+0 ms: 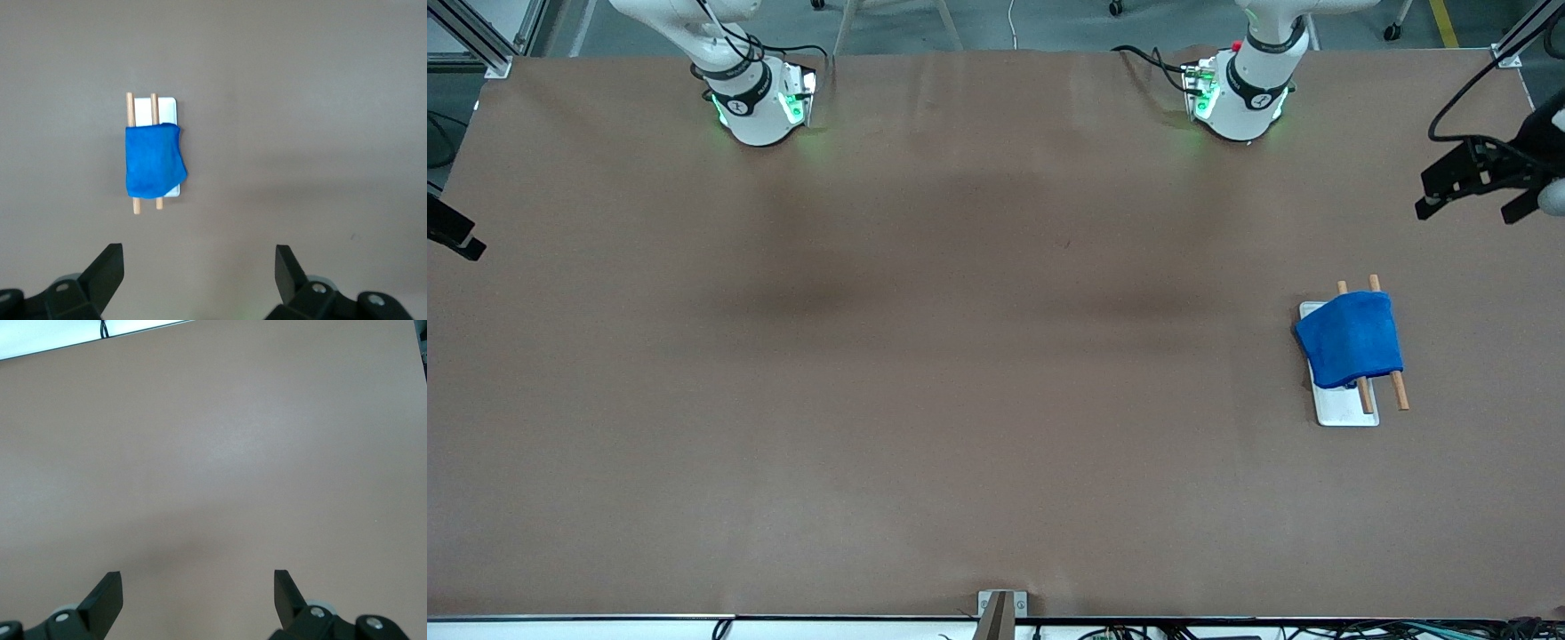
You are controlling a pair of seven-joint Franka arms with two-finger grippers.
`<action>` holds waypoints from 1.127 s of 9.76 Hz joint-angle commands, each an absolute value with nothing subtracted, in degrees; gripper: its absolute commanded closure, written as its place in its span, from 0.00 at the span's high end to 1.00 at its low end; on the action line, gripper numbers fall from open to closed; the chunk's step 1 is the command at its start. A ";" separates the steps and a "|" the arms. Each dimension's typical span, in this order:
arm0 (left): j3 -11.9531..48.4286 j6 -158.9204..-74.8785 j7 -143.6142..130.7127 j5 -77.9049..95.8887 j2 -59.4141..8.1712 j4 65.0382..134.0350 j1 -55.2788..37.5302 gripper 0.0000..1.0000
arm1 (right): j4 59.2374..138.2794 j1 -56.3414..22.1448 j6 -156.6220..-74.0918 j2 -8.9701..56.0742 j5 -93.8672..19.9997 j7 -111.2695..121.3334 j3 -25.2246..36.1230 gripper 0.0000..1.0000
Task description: Right arm passes towel to left arm to hang
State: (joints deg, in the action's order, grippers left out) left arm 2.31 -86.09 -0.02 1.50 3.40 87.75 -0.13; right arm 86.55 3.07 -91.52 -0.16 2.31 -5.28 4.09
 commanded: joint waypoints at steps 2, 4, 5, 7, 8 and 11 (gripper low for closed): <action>2.28 -85.08 -0.97 1.23 1.68 87.63 -0.97 1.00 | 87.19 2.72 -92.20 -0.70 2.81 -5.01 4.13 1.00; 3.94 -83.85 -4.37 1.14 1.76 87.71 -0.62 1.00 | 87.19 2.64 -92.11 -0.70 2.72 -5.01 4.13 1.00; 5.26 -83.59 -6.83 -0.34 2.02 88.15 -0.44 1.00 | 87.19 2.72 -92.20 -0.70 2.64 -5.01 4.13 1.00; 5.80 -83.67 -7.12 -0.70 2.02 88.68 -0.35 1.00 | 87.19 2.81 -92.02 -0.70 2.64 -5.01 4.13 1.00; 5.80 -83.76 -6.86 -0.70 2.02 89.12 -0.61 1.00 | 87.19 2.81 -92.20 -0.70 2.64 -5.01 4.13 1.00; 3.78 -84.72 -5.80 -0.35 2.20 90.25 -2.02 1.00 | 87.19 2.72 -92.46 -0.70 2.29 -5.10 4.13 1.00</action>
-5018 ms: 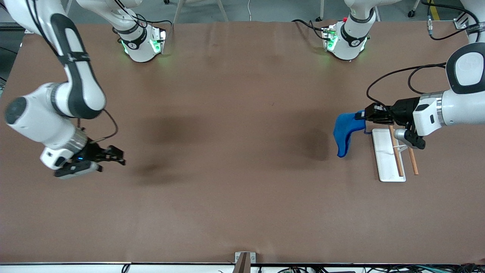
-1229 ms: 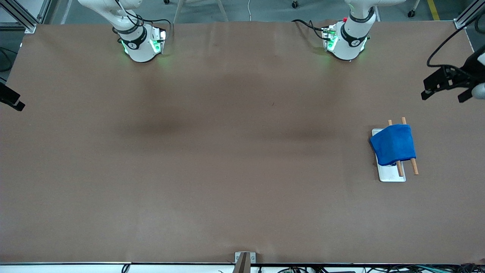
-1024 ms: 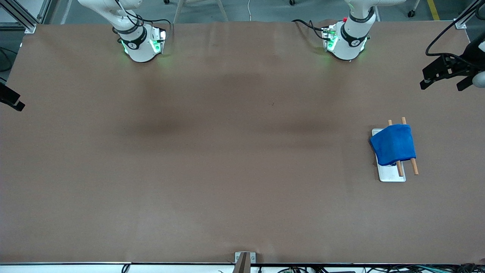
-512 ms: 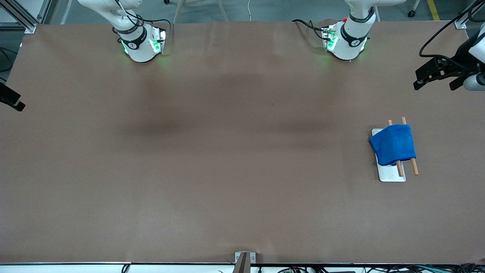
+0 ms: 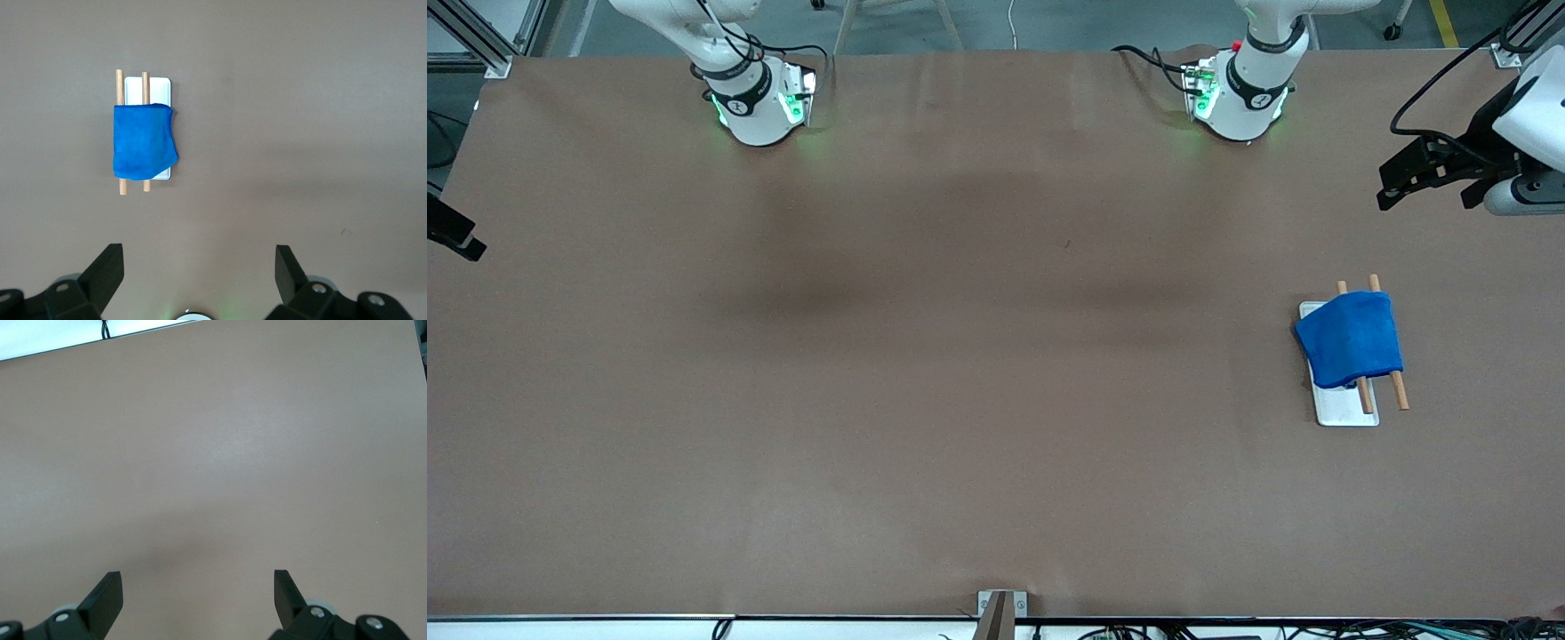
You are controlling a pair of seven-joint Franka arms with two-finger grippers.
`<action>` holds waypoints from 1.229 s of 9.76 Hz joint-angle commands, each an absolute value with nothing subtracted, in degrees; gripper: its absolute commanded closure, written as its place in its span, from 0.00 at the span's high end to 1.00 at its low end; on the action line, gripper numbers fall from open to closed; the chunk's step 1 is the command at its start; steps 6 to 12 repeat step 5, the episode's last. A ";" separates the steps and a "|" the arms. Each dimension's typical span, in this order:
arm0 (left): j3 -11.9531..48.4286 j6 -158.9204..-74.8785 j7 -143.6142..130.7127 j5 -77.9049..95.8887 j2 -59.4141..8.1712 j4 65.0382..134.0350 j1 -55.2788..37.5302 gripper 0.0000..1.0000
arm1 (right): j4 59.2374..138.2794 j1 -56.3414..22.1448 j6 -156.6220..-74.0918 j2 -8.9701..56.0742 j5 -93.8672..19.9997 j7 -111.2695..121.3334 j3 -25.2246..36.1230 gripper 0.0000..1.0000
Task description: Right arm passes towel to left arm to hang
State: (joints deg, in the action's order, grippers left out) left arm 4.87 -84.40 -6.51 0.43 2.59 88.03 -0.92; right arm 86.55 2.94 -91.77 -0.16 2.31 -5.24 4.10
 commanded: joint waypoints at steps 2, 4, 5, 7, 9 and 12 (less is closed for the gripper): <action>1.86 -84.90 -3.44 0.00 2.20 90.35 -2.98 1.00 | 87.19 2.81 -93.08 -0.70 2.11 -5.10 4.22 1.00; 0.88 -84.99 -2.90 0.09 2.20 90.35 -3.34 1.00 | 87.19 2.55 -93.08 -0.70 2.02 -5.18 4.22 1.00; 0.88 -84.99 -2.90 0.09 2.11 90.35 -3.08 1.00 | 87.19 2.29 -92.82 -0.79 2.02 -5.62 4.22 1.00; 0.88 -84.99 -2.90 0.09 2.11 90.35 -3.08 1.00 | 87.19 2.29 -92.82 -0.79 2.02 -5.62 4.22 1.00; 0.88 -84.99 -2.90 0.09 2.11 90.35 -3.08 1.00 | 87.19 2.29 -92.82 -0.79 2.02 -5.62 4.22 1.00; 0.88 -84.99 -2.90 0.09 2.11 90.35 -3.08 1.00 | 87.19 2.29 -92.82 -0.79 2.02 -5.62 4.22 1.00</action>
